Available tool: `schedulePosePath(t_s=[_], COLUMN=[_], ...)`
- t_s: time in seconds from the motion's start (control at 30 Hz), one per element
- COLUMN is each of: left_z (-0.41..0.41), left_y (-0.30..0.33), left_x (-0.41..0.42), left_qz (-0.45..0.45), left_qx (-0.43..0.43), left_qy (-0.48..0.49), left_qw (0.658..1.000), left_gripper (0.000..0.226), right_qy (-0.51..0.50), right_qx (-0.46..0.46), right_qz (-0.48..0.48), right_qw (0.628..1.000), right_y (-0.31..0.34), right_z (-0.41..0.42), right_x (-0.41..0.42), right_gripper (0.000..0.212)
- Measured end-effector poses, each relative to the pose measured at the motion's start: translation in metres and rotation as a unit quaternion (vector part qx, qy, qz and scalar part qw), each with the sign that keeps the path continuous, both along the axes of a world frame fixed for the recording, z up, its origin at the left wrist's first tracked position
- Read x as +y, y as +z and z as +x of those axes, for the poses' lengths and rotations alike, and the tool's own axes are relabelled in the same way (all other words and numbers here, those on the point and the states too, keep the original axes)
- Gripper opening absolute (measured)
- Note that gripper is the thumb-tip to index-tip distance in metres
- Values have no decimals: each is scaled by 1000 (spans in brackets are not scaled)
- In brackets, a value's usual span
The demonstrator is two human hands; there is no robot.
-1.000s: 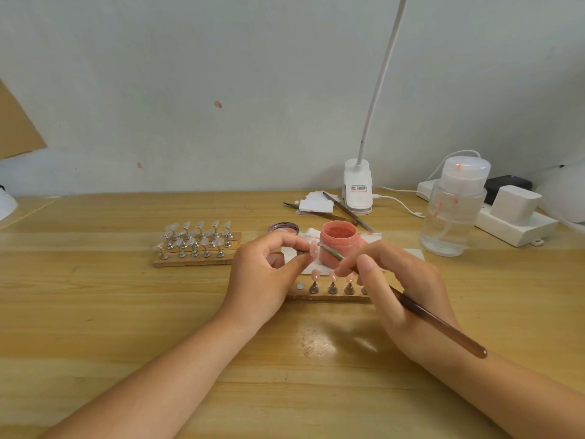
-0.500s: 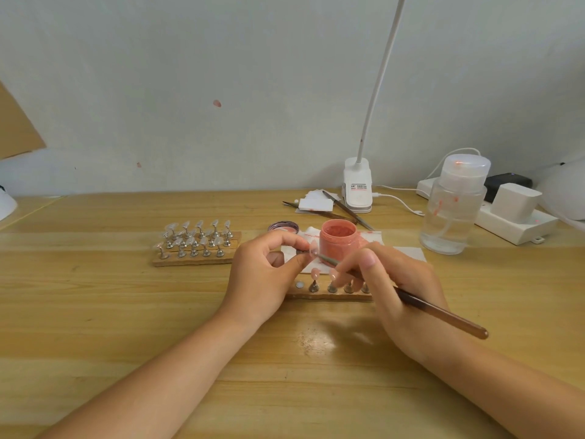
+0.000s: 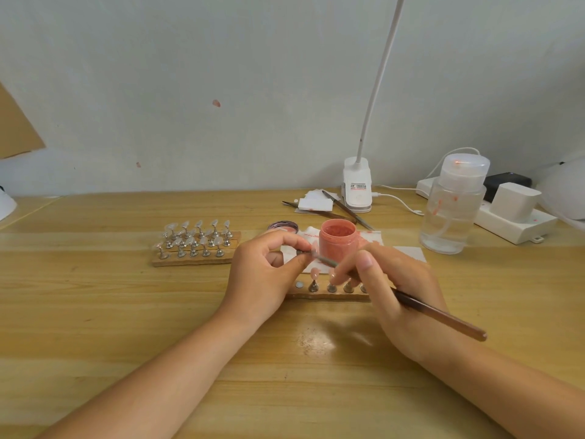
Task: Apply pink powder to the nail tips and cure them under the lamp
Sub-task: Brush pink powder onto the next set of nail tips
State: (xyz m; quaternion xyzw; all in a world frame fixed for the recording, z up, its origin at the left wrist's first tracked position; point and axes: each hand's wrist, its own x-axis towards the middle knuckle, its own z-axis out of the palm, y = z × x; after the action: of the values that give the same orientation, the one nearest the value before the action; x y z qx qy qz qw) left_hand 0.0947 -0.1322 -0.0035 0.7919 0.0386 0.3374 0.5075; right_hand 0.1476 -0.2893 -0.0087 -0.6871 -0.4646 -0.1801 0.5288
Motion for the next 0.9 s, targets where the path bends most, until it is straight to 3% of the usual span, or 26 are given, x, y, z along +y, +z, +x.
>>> schedulePosePath(t_s=[0.9], left_z=[0], left_y=[0], left_x=[-1], left_qz=[-6], left_qx=[8], left_qy=[23], left_qw=[1000], left_gripper=[17], right_qy=[-13], right_qx=[-19], right_qz=[16], right_qw=[1000], right_y=[0], right_z=[-1], right_x=[-1], right_gripper=[44])
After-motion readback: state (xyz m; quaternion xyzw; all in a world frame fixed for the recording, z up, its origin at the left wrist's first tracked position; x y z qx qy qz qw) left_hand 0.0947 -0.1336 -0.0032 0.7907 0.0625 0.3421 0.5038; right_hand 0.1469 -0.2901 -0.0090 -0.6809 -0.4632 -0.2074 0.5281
